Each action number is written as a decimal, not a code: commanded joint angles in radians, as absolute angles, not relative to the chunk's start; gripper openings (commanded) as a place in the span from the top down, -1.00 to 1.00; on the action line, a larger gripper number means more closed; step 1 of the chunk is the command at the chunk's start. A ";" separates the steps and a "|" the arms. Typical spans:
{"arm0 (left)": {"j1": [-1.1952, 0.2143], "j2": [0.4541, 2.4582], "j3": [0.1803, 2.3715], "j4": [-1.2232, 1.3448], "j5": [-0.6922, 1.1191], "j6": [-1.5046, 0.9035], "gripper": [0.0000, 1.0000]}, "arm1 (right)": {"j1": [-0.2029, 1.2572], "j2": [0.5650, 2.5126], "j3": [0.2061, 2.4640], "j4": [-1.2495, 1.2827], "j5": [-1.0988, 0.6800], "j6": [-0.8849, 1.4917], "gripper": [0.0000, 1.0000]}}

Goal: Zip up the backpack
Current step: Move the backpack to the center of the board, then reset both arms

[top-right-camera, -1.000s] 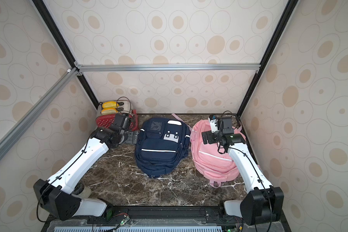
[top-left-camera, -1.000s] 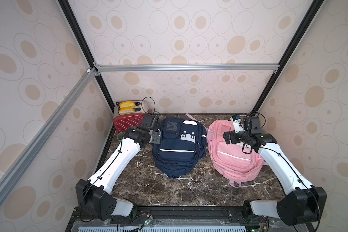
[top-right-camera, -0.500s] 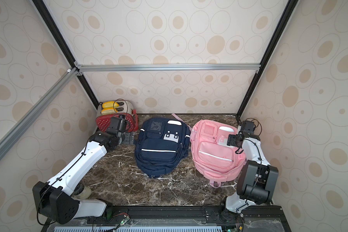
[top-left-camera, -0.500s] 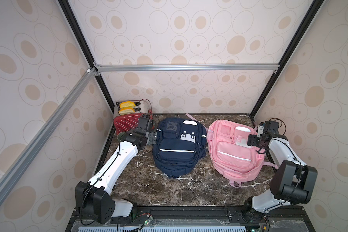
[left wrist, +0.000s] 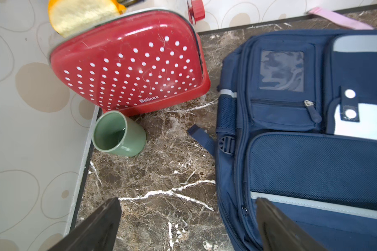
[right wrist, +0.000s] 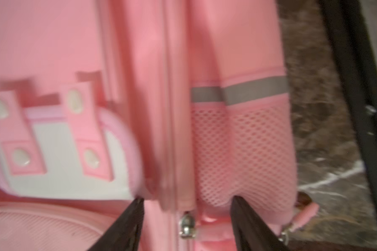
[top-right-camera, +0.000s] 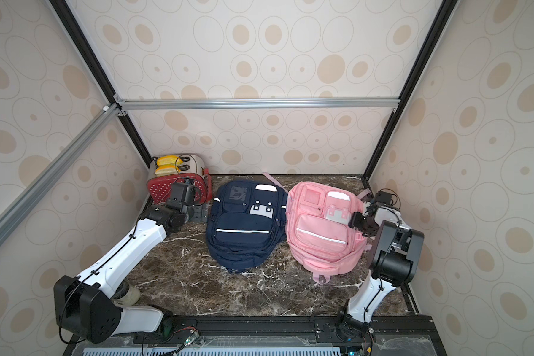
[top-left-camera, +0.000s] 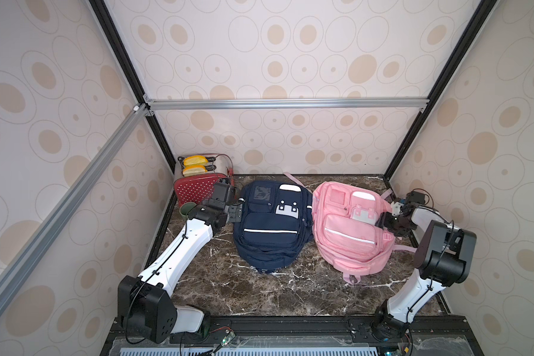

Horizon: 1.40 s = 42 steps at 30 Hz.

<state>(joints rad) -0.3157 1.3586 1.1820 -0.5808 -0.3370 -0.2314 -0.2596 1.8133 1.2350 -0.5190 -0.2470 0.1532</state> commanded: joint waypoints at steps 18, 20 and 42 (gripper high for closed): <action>-0.084 1.205 0.538 0.297 -0.283 -0.019 -0.98 | -0.205 1.337 0.548 0.451 -0.198 0.136 -1.00; -0.054 1.245 0.489 0.388 -0.243 -0.041 -0.98 | -0.199 1.359 0.494 0.541 -0.179 0.140 -1.00; 0.046 1.537 0.416 0.847 -0.124 -0.058 -0.98 | 0.043 1.538 0.413 0.806 0.126 -0.047 -1.00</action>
